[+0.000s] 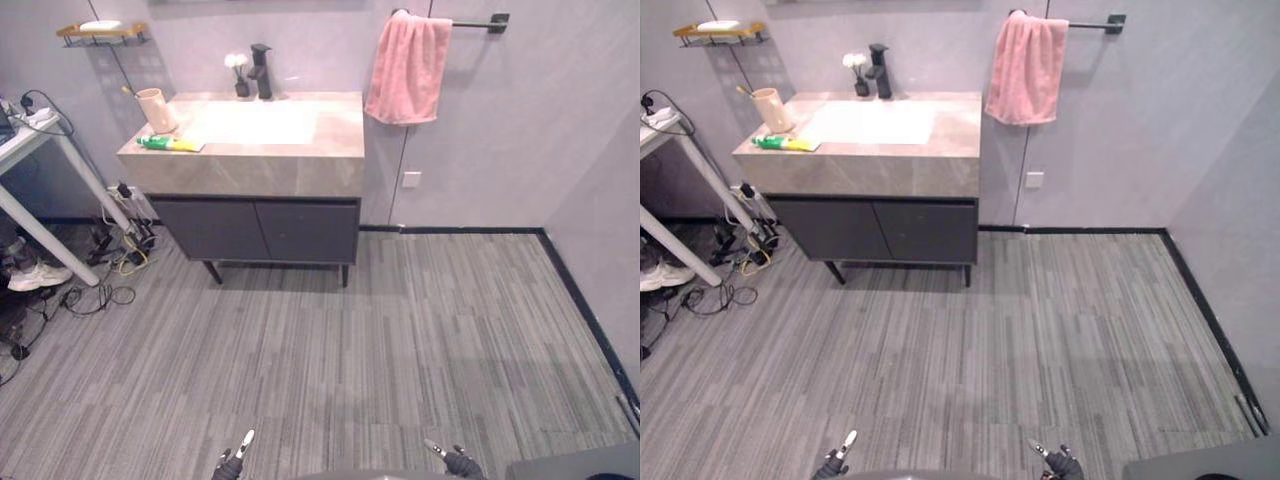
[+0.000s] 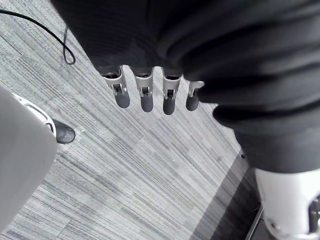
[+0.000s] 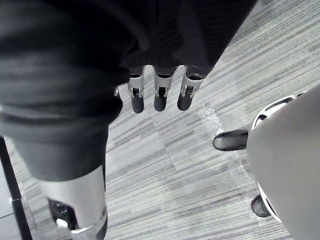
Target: Organize washtable
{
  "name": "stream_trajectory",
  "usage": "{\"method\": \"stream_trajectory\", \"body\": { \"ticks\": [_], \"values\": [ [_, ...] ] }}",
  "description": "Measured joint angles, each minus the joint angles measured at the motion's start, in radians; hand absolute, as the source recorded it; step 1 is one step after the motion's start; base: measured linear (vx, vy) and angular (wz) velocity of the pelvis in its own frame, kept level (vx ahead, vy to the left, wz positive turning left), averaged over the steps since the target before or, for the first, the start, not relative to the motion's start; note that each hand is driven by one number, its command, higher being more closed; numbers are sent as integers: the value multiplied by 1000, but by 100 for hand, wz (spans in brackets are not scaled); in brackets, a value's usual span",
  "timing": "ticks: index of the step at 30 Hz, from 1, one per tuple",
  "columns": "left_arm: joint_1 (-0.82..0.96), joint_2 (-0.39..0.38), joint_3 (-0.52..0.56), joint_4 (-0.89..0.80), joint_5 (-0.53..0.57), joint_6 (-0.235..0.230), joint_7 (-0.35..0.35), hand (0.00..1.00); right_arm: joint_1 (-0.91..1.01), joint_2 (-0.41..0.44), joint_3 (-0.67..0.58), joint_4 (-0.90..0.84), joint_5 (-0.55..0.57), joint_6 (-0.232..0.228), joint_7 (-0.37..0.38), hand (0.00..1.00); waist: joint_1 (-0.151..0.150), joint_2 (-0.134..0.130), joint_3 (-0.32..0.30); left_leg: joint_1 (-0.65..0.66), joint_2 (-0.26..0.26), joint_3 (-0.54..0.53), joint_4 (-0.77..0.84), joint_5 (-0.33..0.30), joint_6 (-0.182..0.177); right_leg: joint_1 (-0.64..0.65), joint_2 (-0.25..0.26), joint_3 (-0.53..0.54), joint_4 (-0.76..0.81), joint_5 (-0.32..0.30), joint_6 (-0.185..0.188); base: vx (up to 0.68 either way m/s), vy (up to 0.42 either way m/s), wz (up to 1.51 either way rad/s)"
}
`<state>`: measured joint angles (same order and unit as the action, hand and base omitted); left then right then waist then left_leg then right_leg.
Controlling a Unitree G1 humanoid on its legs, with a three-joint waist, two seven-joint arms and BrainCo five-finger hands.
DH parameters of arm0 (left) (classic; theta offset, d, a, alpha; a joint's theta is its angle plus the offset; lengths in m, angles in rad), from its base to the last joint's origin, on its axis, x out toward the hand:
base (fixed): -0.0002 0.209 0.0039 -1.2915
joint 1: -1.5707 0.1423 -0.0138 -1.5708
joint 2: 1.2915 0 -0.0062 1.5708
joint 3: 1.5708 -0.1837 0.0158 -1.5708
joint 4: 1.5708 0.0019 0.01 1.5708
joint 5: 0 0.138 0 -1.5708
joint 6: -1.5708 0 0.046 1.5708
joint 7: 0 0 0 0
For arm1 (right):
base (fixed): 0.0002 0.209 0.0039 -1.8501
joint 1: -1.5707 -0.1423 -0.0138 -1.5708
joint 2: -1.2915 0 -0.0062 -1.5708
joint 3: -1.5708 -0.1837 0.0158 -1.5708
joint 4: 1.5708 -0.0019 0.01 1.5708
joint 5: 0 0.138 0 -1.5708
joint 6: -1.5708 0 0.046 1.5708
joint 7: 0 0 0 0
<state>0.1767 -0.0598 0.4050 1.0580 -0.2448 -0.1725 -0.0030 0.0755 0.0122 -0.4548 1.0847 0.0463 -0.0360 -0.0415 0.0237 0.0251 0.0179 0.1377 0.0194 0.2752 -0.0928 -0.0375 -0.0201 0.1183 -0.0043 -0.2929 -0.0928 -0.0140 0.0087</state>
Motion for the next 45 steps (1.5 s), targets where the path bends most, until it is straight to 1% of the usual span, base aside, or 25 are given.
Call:
{"method": "stream_trajectory", "body": {
  "ticks": [11, 12, 13, 15, 16, 18, 19, 21, 22, 23, 24, 25, 26, 28, 30, 31, 32, 33, 34, 35, 37, 39, 40, 42, 45],
  "values": [
    [-3, 3, 2, 8, 0, 0, 0, 0, 0, 2, 1, 0, 2, 0, 0, 0, -7, -3, 3, 1, 4, 14, 0, 0, 0, -2, 2, 7, 6, 0, 0, -3, -9, -2],
    [-4, 3, 2, 8, -1, 1, 0, 0, -2, 1, 1, -3, 2, 0, 1, 0, -4, 1, 5, -5, 15, 36, 11, -6, 0, -23, 2, 0, 32, -11, 4, -42, -44, -36],
    [-4, 5, 4, 8, -3, 2, -1, 0, -5, -2, -16, -11, 3, 0, 2, 0, -4, -1, 7, -32, 29, 59, 36, -19, 1, -51, -30, -110, 99, -76, -21, -38, -49, -43],
    [-4, 17, 4, 9, -15, 2, -2, 0, -8, 4, -20, -8, 7, -2, 3, 0, -1, -3, 14, -47, 42, 85, 74, -41, -8, -67, -72, -244, 162, -93, -8, 11, -52, -49],
    [-4, 31, 2, 11, -18, 4, -10, 0, -7, 9, -19, -7, 15, -2, 4, 0, -7, -20, 17, -40, 55, 95, 90, -50, -19, -68, -63, -223, 172, -94, -5, 65, -96, -57],
    [-4, 48, -1, 14, -18, 12, -18, 0, -1, 10, -16, 1, 22, -1, 6, 0, -7, -22, 25, -38, 88, 133, 153, -89, -40, -74, -49, -193, 198, -130, -15, 51, -120, -55],
    [-1, 58, 2, 16, -19, 13, -18, 0, 2, 9, -14, 3, 23, 0, 8, 0, -7, -22, 32, -71, 130, 146, 281, -142, -59, -76, -38, -178, 215, -155, -28, 57, -190, -59],
    [1, 69, 38, 20, -19, 17, -18, 0, 10, 4, -5, 8, 25, 0, 10, 0, -7, -32, 40, -167, 203, 149, 568, -157, -61, -64, -33, -152, 228, -173, -44, 87, -235, -62],
    [1, 58, 62, 18, -19, 18, -17, 0, 11, -13, 25, 6, 26, -2, 12, 0, 0, -14, 54, -241, 270, 133, 793, -118, -2, -43, -18, -131, 236, -184, -52, 91, -174, -62],
    [5, 53, 71, 13, -20, 20, -17, 0, 11, -24, 34, 4, 28, -4, 14, 0, 2, -1, 60, -271, 302, 126, 887, -84, 46, -29, -8, -110, 238, -190, -55, 424, -290, -195],
    [49, 33, 41, 9, -20, 29, -18, 0, -2, -49, 68, 20, 35, -4, 15, 0, 31, 13, 62, -487, 272, 23, 1035, -51, 38, -3, -3, 41, 204, -190, -64, 527, -197, -206],
    [43, 33, 34, 9, -20, 29, -18, 0, -7, -53, 61, 42, 39, 1, 14, 0, 52, 12, 62, -506, 234, 16, 937, -51, 38, 1, -9, 73, 192, -185, -57, 570, -152, -200],
    [41, 33, 35, 9, -20, 29, -18, 0, -8, -52, 61, 42, 39, 2, 14, 0, 53, 12, 63, -511, 217, 17, 905, -51, 38, 3, -11, 80, 192, -186, -53, 442, 76, -65],
    [36, 35, 38, -7, -21, 29, -18, 0, -27, -41, 78, 33, 38, 3, 11, 0, 51, 5, 89, -517, 131, 3, 767, -52, 38, 46, -35, 112, 180, -199, -32, 415, 141, -30],
    [22, 24, 31, -11, -25, 19, -17, 0, -56, -34, 99, 28, 36, 0, 5, 0, 62, 4, 89, -536, 69, -71, 571, -41, 14, 39, -50, 132, 169, -200, -31, 284, 177, -56],
    [21, 24, 24, -12, -41, 9, -16, 0, -72, -23, 99, 24, 33, -6, 1, 0, 81, 12, 85, -531, 57, -166, 414, -14, -28, 29, -47, 134, 157, -210, -13, 403, 277, -102],
    [24, 23, 31, -12, -59, 10, -18, 0, -79, 0, 97, -1, 30, -8, 1, 0, 102, 10, 86, -548, 65, -188, 439, 19, -19, 55, -58, 141, 140, -257, 33, 340, 238, -80],
    [15, 22, 33, -11, -61, 11, -18, 0, -85, 8, 93, -7, 30, -7, 0, 0, 100, 10, 83, -563, 56, -188, 495, -11, 3, 65, -71, 145, 144, -268, 33, 369, 281, -48],
    [14, 27, 38, -35, -62, 9, -17, 0, -76, 34, 85, -9, 30, -6, -1, 0, 100, -24, 78, -575, 39, -161, 566, -83, 8, 66, -107, 150, 171, -288, 43, 402, 294, -24],
    [11, 27, 41, -45, -65, 8, -18, 0, -74, 42, 91, -9, 27, -5, 2, 0, 106, -40, 77, -573, 32, -141, 606, -129, 19, 65, -131, 159, 211, -295, 57, 499, 352, -43],
    [6, 36, 33, -44, -67, 10, -16, 0, -76, 52, 101, -11, 21, -5, 2, 0, 118, -52, 73, -531, 19, -108, 638, -203, 43, 15, -170, 163, 384, -303, 75, 434, 278, -46],
    [3, 52, -9, -45, -67, 11, -17, 0, -66, 54, 102, -32, 20, -5, 6, 0, 117, -54, 71, -436, -5, -72, 634, -253, 82, -134, -234, 183, 809, -232, 122, 484, 285, -20],
    [-5, 59, -30, -50, -66, 10, -17, 0, -57, 57, 103, -48, 17, -5, 9, 0, 101, -55, 71, -381, -22, -67, 629, -275, 96, -212, -254, 188, 1037, -190, 140, 443, 219, 9],
    [-9, 62, -41, -59, -66, 10, -17, 0, -58, 57, 108, -55, 8, -6, 23, 0, 87, -53, 71, -286, -37, -62, 572, -283, 103, -313, -259, 174, 1238, -178, 128, 432, 148, 1],
    [-27, 51, -39, -67, -66, 10, -17, 0, -56, 55, 108, -95, 0, -21, 24, 0, 65, -39, 72, -129, -38, -80, 440, -283, 102, -435, -261, 52, 1201, -215, 73, 419, 99, 0]
  ]
}}
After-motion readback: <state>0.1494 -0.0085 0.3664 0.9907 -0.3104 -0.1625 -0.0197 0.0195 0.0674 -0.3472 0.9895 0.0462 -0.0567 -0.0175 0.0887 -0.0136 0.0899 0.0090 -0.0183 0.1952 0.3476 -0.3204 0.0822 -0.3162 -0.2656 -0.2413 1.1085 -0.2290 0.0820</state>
